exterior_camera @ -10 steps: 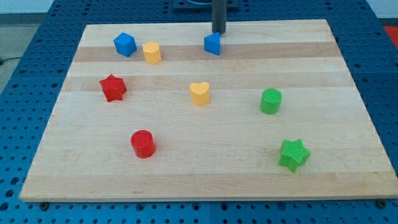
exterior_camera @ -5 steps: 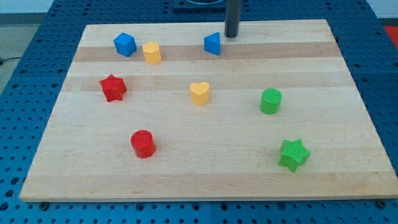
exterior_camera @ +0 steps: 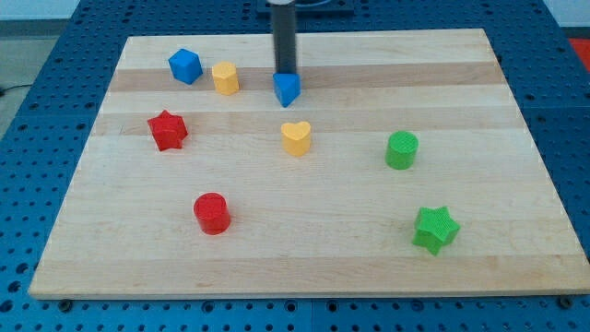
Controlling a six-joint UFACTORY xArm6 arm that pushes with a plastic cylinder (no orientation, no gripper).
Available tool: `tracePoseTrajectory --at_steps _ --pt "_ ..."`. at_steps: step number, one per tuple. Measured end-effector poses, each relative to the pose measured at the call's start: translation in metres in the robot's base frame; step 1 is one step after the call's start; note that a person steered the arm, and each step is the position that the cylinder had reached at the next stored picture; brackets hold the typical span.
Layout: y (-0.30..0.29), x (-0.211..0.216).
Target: Push blue triangle and yellow hexagon diagonally above yellow heart
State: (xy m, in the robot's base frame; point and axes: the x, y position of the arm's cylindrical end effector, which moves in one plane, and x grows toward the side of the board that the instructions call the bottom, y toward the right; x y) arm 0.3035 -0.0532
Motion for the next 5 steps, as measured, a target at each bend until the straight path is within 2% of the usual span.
tracePoseTrajectory --at_steps 1,2,3,4,5 --pt "-0.015 0.054" --pt "-0.017 0.067" --pt "-0.012 0.009" --pt "0.005 -0.032" --pt "-0.069 -0.044"
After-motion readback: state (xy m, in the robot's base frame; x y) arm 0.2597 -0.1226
